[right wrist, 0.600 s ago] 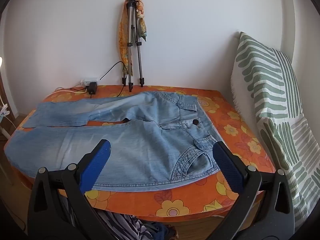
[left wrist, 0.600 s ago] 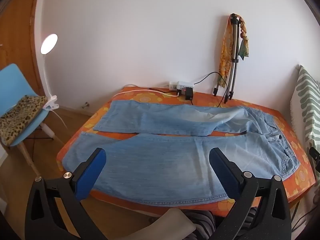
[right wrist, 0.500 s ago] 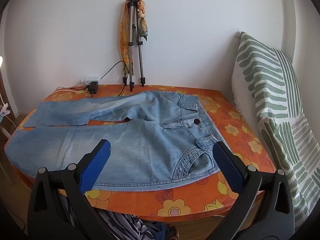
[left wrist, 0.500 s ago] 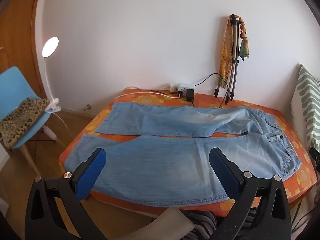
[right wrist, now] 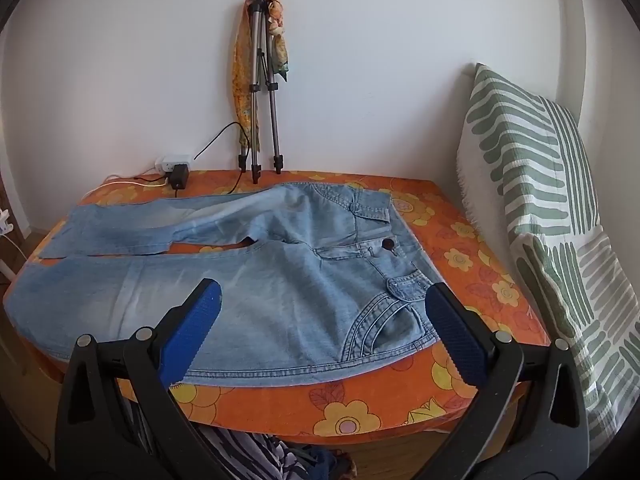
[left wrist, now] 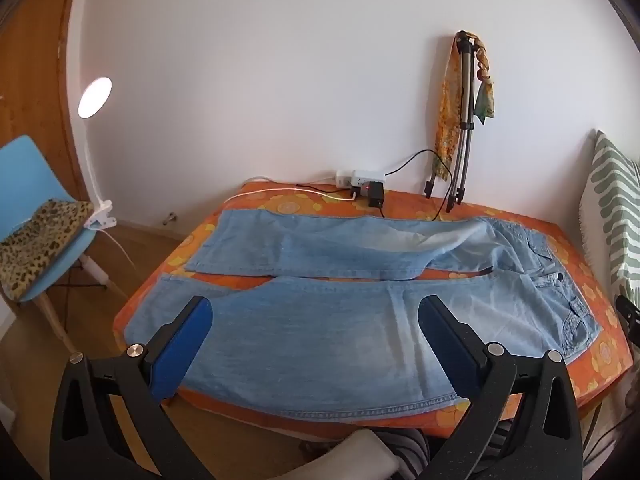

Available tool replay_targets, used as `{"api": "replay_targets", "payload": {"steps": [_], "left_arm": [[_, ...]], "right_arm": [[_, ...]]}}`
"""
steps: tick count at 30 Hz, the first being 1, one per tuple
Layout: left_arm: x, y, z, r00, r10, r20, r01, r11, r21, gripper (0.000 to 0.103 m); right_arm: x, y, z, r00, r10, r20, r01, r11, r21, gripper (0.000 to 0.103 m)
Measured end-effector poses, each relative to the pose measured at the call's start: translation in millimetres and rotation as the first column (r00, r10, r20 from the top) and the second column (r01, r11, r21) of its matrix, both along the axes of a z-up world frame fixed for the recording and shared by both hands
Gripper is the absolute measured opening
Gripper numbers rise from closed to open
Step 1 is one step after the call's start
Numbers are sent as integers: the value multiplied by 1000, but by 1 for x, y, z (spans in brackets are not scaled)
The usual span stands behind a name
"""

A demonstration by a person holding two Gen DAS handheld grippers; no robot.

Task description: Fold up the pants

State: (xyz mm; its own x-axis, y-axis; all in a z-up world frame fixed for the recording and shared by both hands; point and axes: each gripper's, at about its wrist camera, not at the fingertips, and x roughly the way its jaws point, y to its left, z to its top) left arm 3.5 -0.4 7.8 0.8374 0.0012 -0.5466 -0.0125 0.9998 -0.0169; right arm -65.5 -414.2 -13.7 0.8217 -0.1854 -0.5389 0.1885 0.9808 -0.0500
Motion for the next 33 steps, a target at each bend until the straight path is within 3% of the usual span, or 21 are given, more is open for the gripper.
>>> {"api": "replay_targets", "payload": {"steps": [33], "left_arm": [[-9,-2,4,1000,0,21,0,1000,-9,103]], "right_arm": [[-4,-3,3,1000,-12,19,12,1000,21,103]]}}
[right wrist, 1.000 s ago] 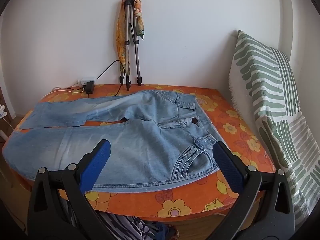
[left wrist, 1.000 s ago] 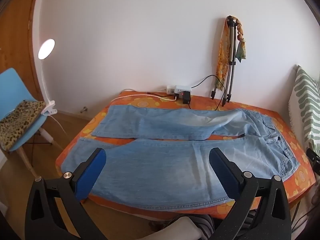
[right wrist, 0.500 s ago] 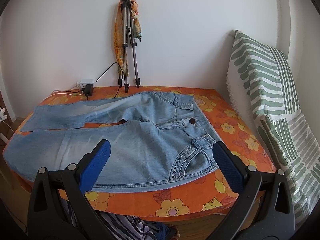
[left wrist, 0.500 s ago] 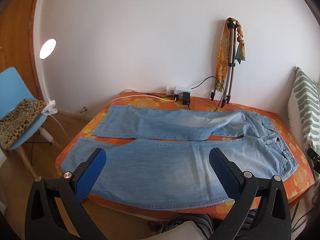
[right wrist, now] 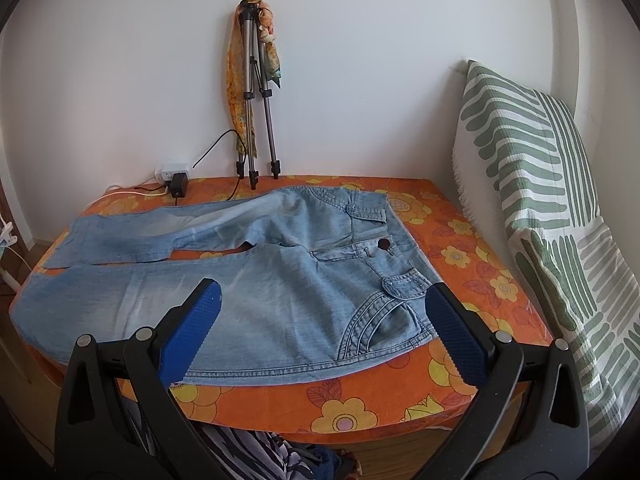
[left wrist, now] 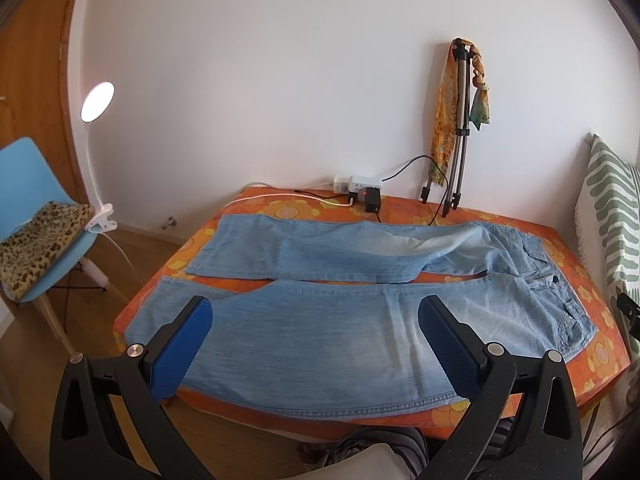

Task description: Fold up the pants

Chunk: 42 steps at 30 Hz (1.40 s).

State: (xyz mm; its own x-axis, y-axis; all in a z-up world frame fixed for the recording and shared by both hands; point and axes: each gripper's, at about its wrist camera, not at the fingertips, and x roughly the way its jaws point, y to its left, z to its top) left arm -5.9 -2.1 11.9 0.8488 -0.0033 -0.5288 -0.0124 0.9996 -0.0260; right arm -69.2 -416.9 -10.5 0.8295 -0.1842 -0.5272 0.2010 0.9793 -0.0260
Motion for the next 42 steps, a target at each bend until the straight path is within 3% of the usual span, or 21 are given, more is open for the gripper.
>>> {"api": "replay_targets", "payload": {"steps": [29,37,42], "left_arm": [[-26,12,4,999,48,25,-49,999,24,103],[-21,36,1,997,80,9,-80,996,25,102],[-7,69,2,991,135,-1,-135,990,31,94]], "right_arm": [[-5,-4,12,999,24,35,-25,1000,14,103],[0,-9,10,991,123,56,-124,992,29,103],[29,-11,21,977,204,67,-207,977,41,103]]}}
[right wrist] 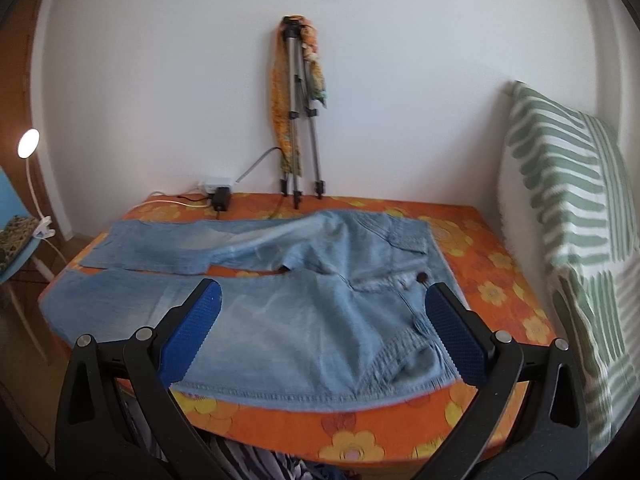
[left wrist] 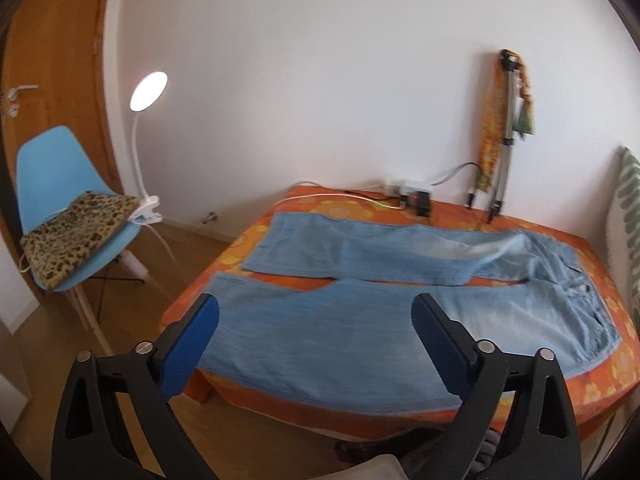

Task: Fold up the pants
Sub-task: 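Move both grippers down to the leg hems of the jeans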

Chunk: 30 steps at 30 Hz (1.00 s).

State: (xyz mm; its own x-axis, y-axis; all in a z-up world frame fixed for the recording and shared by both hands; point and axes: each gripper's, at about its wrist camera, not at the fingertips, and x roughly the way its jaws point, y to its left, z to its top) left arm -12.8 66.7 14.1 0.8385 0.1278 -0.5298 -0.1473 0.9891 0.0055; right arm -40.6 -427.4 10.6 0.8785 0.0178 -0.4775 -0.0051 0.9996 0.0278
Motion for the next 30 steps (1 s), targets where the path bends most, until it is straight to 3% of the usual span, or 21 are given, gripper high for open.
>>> {"api": "replay_targets", "payload": {"steps": [15,22,27,30], "left_arm": [[124,66,-18,992,9,-129,-20,997,-78,70],[209,82,-33,981,-24,-193,-6,988,-157,68],[266,92,-47,974,-12,-226,-25,987,-159,68],[307,105,-62,962,-15,-272,-48,974,-221,68]], "right_arm": [[121,25,11,983,181,-9,-182,982,-53,103],[200,45,-7,949,304,-80,-309,948,-74,103],[264,60,-24,925,349,-150,-362,930,-66,103],[306,72,-40,895,399,-199,-415,908,-50,99]]}}
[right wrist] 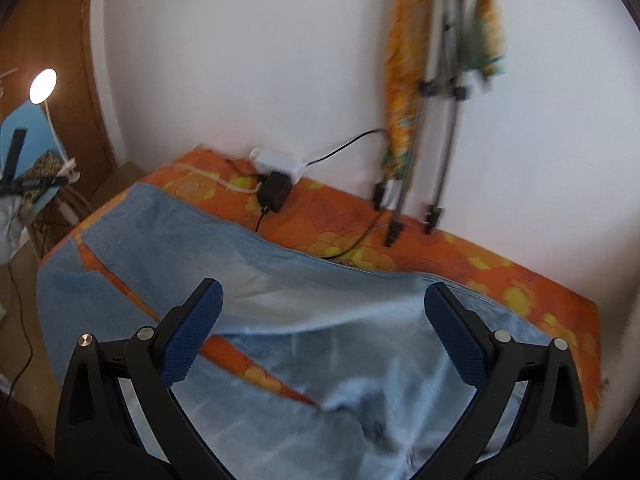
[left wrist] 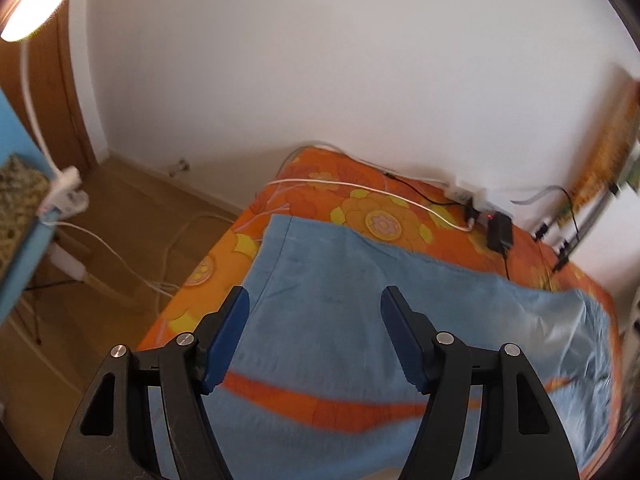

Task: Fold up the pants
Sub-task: 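Move both grippers down to the leg hems of the jeans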

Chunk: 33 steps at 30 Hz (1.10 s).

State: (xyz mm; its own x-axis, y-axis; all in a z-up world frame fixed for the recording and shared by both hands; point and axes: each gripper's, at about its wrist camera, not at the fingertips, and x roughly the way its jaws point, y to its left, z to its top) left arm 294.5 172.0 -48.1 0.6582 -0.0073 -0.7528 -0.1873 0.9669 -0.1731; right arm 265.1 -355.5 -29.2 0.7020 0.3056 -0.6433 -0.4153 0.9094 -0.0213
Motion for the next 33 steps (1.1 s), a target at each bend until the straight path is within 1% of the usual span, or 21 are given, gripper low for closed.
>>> {"api": "replay_targets", "payload": {"steps": [3,7,11,14,19,21,23,26,28,33], "left_arm": [[33,15,-13,998,42,-41,-43,998,-42,68],[71,29,-32,989,113,-99,-118,992,-47,66],[101,36,-49,979,142,-149,-160,980,-117,66],[120,40,-62,967,173,-185,-199,971,-133,66],[140,47,-80,950,212,-230,-246,960,-130,66],[147,47,-86,947,215,-237,-251,959,-134,66],[154,46,-90,945,225,-238,-259,958,-120,66],[162,46,-98,943,225,-246,-262,956,-132,66],[168,42,-101,943,221,-247,-257,958,-125,66],[180,35,-107,943,210,-260,-237,968,-78,66]], "right_arm": [[39,13,-23,997,41,-59,-43,998,-42,94],[85,24,-59,988,39,-151,-51,996,-74,93],[105,31,-77,983,45,-175,-60,995,-80,93],[114,36,-88,980,77,-183,-99,988,-115,93],[126,44,-100,972,93,-215,-125,982,-140,93],[130,46,-104,967,115,-228,-150,979,-141,93],[132,48,-107,962,137,-235,-174,973,-148,93],[139,54,-115,957,158,-245,-206,961,-185,93],[146,58,-122,955,163,-249,-219,951,-218,93],[167,65,-136,948,161,-274,-231,942,-245,93]]}}
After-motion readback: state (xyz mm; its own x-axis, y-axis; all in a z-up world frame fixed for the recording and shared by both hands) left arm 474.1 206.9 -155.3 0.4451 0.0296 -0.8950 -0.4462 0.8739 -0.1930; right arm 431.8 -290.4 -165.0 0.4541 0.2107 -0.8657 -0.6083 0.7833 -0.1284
